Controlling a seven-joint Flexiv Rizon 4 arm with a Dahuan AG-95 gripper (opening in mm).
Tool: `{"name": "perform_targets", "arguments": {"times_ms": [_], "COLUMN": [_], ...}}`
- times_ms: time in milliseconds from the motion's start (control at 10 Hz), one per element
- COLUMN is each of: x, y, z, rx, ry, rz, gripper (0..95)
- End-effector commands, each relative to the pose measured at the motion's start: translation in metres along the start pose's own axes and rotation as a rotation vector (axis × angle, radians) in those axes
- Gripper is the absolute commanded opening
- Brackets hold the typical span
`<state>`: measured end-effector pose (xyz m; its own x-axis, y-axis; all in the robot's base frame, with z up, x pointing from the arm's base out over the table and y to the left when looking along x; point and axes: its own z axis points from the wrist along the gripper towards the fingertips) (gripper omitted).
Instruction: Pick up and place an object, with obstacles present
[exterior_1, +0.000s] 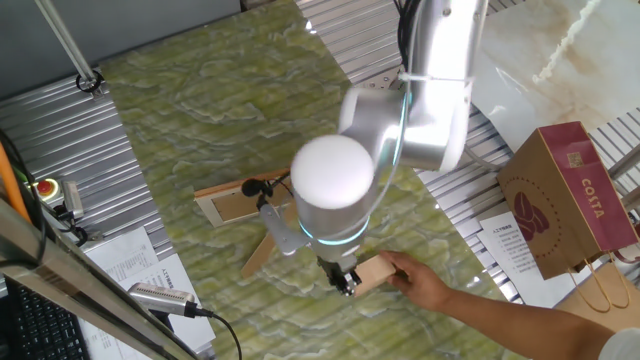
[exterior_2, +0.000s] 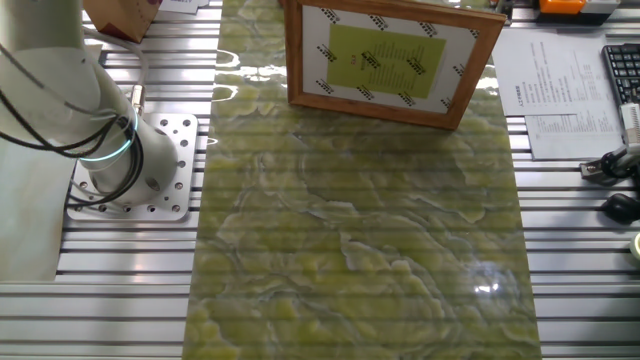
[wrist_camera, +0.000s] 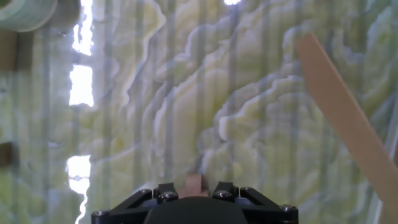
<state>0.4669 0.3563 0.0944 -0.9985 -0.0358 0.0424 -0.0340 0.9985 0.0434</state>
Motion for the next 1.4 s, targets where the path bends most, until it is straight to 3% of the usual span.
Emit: {"name": "perform_targets", "arguments": {"times_ms": [100,300,400,800,1100,1400], "x": [-0.003,-0.004,-0.004,-0.005,-0.011,-0.012], "y": [0.000,0.000,0.000,0.000,-0.001,0.000], "z": [0.005,0.005,0.005,0.007,0.042,0.055], "rx": [0.000,-0.007,-0.010,-0.015,-0.013,-0.020], "ry": [-0.010,0.007,0.035,0.047,0.012,0.018], "rz": [0.013,0.009,-0.012,-0.034,-0.050,-0.047], "gripper": [38.0,38.0,38.0,38.0,38.0,38.0]}}
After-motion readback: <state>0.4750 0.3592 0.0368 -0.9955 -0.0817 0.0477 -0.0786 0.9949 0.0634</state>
